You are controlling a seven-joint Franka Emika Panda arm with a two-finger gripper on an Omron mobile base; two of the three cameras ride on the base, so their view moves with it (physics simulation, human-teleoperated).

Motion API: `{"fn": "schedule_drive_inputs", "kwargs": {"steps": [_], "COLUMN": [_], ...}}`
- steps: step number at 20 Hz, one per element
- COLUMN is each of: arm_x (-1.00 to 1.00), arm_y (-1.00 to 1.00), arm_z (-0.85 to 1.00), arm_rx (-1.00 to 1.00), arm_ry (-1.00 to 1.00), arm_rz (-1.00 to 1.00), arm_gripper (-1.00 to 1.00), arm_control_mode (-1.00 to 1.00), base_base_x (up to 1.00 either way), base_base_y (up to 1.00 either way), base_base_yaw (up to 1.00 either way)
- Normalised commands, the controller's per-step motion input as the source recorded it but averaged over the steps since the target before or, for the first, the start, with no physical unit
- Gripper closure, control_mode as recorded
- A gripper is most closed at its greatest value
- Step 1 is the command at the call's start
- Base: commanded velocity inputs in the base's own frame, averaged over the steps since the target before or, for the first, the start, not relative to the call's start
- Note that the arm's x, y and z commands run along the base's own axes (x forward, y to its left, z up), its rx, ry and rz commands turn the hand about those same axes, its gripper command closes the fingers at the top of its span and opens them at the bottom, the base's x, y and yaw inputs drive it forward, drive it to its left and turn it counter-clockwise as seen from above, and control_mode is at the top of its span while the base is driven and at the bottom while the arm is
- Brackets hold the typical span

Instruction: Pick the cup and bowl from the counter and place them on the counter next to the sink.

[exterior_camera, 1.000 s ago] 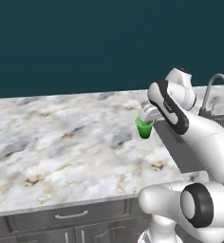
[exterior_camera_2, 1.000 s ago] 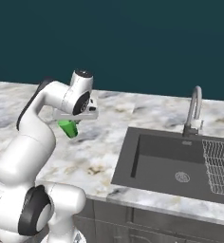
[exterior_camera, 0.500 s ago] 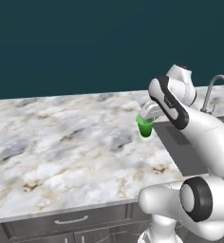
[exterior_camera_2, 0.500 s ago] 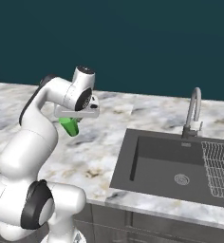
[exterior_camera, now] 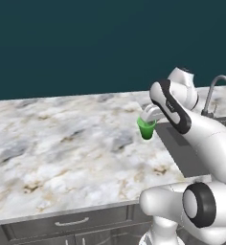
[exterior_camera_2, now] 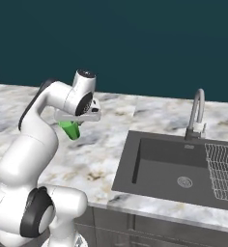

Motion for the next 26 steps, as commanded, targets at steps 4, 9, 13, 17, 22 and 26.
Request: {"fn": "schedule_drive_inputs", "kwargs": {"steps": [4,9,13,17,22,26], "arm_x": [0.0,0.07,0.05,0.0,0.0,0.01], "arm_y": [0.0,-0.01,-0.11,-0.16,-0.25,-0.37], "arm_z": [-0.18,-0.29,-0.21,-0.23,-0.26,-0.27], "arm_rx": [0.04,0.0,0.0,0.0,0.0,0.0], "arm_ry": [0.0,0.01,0.04,0.05,0.03,0.04], "arm_rz": [0.0,-0.02,-0.1,-0.14,-0.15,-0.14], "arm_gripper": [1.0,1.0,1.0,1.0,1.0,1.0], "arm_control_mode": [-1.0,-1.0,-1.0,-1.0,-1.0,-1.0], "base_base_x": [0.0,0.0,0.0,0.0,0.0,0.0], "base_base_y": [0.0,0.0,0.0,0.0,0.0,0.0], "base_base_yaw": [0.0,0.0,0.0,0.0,0.0,0.0]}}
